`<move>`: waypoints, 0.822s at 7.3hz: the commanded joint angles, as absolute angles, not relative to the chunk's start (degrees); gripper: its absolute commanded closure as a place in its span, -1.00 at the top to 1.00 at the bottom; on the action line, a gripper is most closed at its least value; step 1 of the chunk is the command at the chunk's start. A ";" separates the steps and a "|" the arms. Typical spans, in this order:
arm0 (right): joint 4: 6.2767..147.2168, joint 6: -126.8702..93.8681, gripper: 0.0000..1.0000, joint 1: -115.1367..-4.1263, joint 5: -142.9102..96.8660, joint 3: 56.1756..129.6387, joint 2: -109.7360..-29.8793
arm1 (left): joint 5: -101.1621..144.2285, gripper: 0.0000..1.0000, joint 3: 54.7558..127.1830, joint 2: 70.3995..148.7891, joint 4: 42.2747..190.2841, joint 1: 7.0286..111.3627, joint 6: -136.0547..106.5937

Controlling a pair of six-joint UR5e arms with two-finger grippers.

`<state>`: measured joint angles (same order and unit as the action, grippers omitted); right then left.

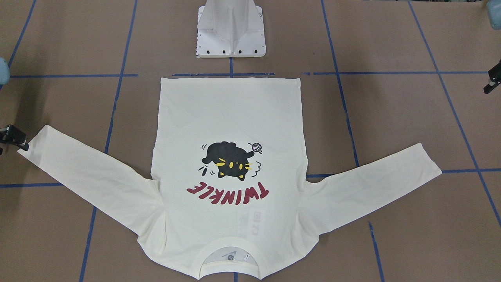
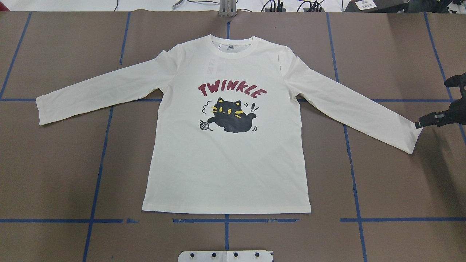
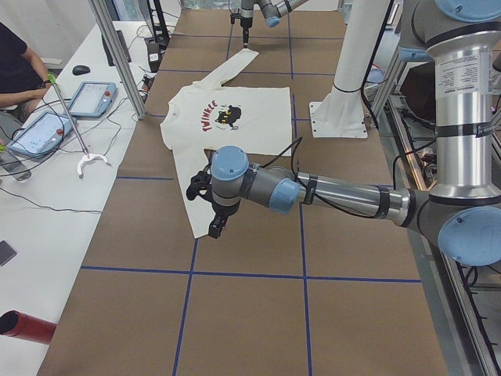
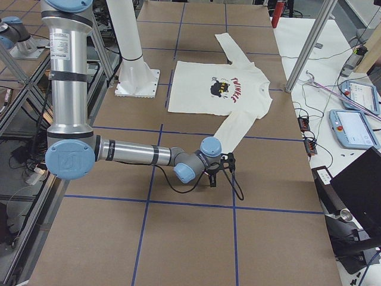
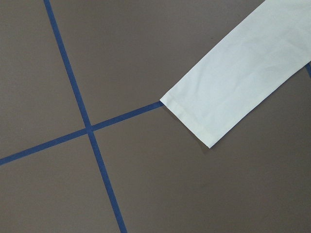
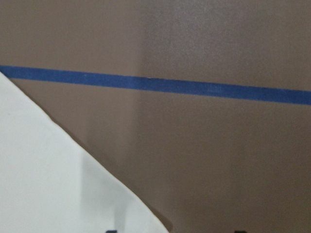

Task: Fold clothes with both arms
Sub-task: 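Lower the right gripper to the cuff of the sleeve nearest it and grasp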

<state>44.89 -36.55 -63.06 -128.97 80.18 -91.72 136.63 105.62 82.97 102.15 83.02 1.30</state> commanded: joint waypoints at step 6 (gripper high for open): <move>44.39 -37.09 -1.00 -62.75 -130.94 80.51 -91.14 | 136.32 1.00 105.38 82.88 102.22 83.06 1.41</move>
<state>44.45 -37.16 -62.68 -129.79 80.22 -91.20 136.33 105.41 82.95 102.22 83.04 1.43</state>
